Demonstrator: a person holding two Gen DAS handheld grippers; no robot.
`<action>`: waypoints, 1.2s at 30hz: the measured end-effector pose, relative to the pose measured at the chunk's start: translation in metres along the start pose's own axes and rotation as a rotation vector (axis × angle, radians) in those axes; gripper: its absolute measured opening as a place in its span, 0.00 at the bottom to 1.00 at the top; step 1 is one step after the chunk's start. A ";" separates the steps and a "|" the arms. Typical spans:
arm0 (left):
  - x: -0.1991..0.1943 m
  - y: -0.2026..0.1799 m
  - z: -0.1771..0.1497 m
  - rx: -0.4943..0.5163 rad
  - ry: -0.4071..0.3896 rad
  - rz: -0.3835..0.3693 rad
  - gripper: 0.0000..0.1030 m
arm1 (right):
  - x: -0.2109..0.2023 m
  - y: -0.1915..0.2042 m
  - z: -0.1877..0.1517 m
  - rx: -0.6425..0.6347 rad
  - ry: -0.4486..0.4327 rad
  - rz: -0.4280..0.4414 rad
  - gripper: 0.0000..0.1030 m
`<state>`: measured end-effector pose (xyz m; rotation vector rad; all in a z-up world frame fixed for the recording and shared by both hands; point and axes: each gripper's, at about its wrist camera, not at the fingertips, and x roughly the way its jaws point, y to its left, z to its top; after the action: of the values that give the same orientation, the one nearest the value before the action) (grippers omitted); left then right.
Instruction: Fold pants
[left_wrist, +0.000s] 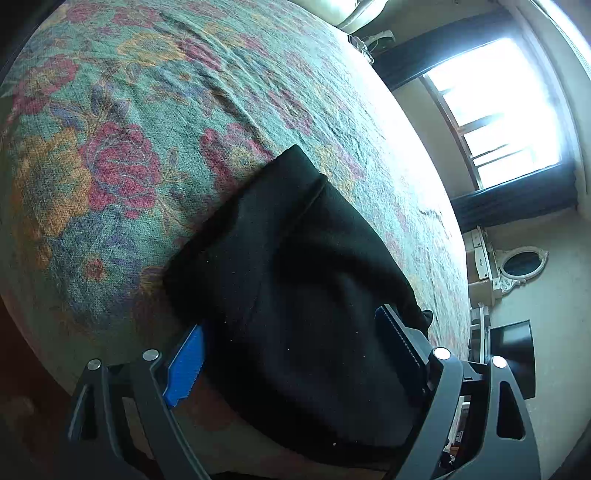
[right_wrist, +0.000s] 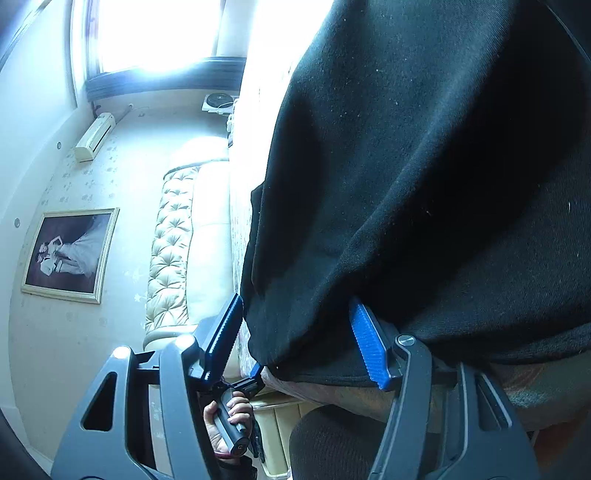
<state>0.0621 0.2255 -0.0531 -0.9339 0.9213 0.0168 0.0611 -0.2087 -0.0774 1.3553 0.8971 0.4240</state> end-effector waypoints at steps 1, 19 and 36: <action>0.000 0.000 0.001 -0.009 -0.003 -0.003 0.83 | -0.002 0.000 -0.001 -0.003 -0.008 -0.017 0.49; 0.011 -0.021 -0.001 -0.021 0.008 0.018 0.83 | 0.016 -0.014 -0.019 0.149 0.024 0.067 0.43; 0.009 -0.013 0.004 -0.031 0.023 -0.011 0.83 | 0.016 0.001 -0.023 0.072 -0.007 -0.003 0.07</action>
<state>0.0757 0.2172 -0.0499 -0.9698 0.9393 0.0105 0.0532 -0.1820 -0.0807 1.4199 0.9162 0.3873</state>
